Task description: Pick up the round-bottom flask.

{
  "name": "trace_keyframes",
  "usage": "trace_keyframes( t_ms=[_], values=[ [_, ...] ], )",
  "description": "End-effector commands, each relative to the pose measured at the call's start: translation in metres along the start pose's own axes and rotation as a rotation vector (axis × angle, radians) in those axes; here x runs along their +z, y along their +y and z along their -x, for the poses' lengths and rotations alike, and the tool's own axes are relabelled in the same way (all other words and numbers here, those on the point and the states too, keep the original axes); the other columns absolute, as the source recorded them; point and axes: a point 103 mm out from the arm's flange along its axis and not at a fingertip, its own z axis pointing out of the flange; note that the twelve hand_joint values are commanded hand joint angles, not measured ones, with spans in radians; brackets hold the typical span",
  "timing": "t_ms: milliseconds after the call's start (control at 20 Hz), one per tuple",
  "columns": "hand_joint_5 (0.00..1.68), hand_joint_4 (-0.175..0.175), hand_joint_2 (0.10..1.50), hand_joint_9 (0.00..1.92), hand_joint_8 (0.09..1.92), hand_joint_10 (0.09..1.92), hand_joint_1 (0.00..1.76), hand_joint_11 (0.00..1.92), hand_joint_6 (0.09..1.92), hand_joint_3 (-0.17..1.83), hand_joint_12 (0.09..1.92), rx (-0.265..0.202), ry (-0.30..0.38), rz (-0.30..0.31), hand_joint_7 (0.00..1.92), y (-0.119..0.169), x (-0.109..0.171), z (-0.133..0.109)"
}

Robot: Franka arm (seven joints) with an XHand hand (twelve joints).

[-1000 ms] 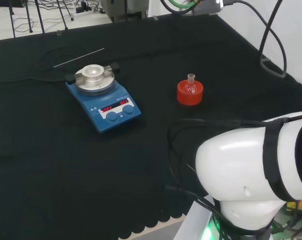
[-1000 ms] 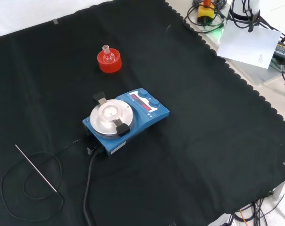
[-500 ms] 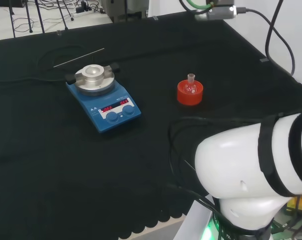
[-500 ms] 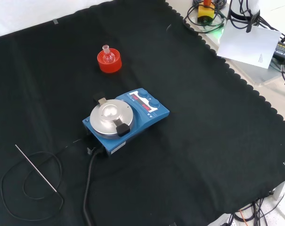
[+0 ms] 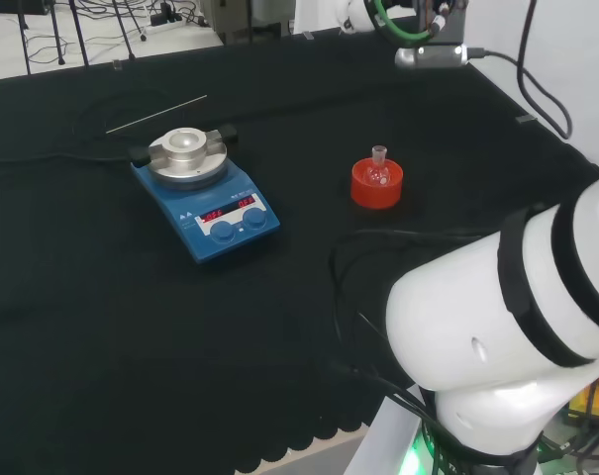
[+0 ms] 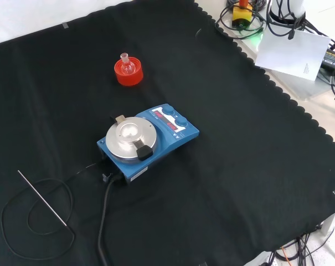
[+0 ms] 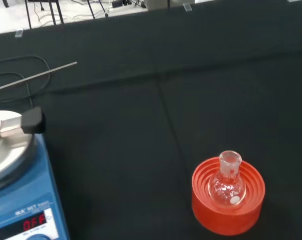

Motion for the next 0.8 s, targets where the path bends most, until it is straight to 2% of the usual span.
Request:
trace_keyframes(
  t_ms=[50, 400, 800],
  values=[
    [0.42, -0.039, 1.16, 0.33, 0.62, 0.71, 0.36, 0.02, 0.09, 0.25, 1.38, 0.002, -0.014, -0.029, 0.24, 0.046, 0.052, 0.008],
    [0.42, -0.043, 1.13, 0.34, 0.63, 0.71, 0.39, 0.03, 0.09, 0.24, 1.38, 0.032, -0.006, -0.068, 0.25, 0.067, 0.086, 0.021],
    [0.44, -0.046, 1.01, 0.37, 0.64, 0.71, 0.56, 0.05, 0.09, 0.22, 1.38, 0.078, 0.027, -0.109, 0.26, 0.085, 0.125, 0.034]
  ],
)
